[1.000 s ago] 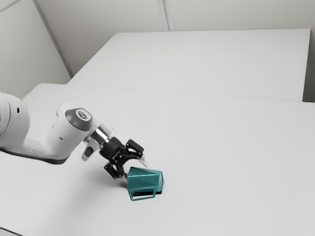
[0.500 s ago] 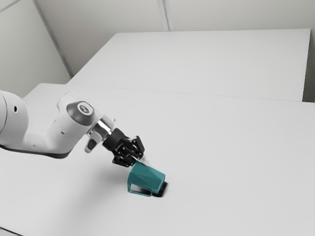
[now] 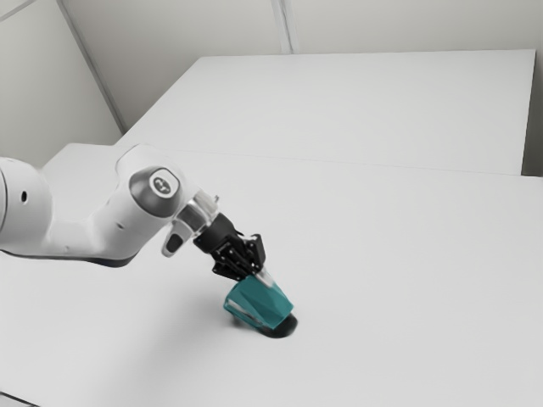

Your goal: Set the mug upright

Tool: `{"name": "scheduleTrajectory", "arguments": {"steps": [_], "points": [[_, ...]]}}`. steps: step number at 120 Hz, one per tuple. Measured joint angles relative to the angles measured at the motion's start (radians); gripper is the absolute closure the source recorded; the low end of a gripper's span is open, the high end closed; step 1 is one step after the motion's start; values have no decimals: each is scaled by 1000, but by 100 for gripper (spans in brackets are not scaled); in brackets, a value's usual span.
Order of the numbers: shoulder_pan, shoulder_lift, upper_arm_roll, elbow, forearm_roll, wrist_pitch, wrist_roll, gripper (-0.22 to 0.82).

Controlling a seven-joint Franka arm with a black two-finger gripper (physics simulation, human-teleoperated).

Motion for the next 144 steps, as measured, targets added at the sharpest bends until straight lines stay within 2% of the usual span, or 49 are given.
{"name": "scheduleTrajectory", "arguments": {"steps": [16, 34, 52, 75, 106, 144], "points": [[11, -45, -11, 8, 220, 31, 0, 77], [13, -3, -12, 72, 512, 71, 0, 78], [4, 23, -11, 111, 703, 107, 0, 78], [2, 72, -4, 146, 795, 129, 0, 78], [18, 91, -7, 144, 919, 186, 0, 78], [44, 120, -3, 126, 954, 263, 1, 78]]}}
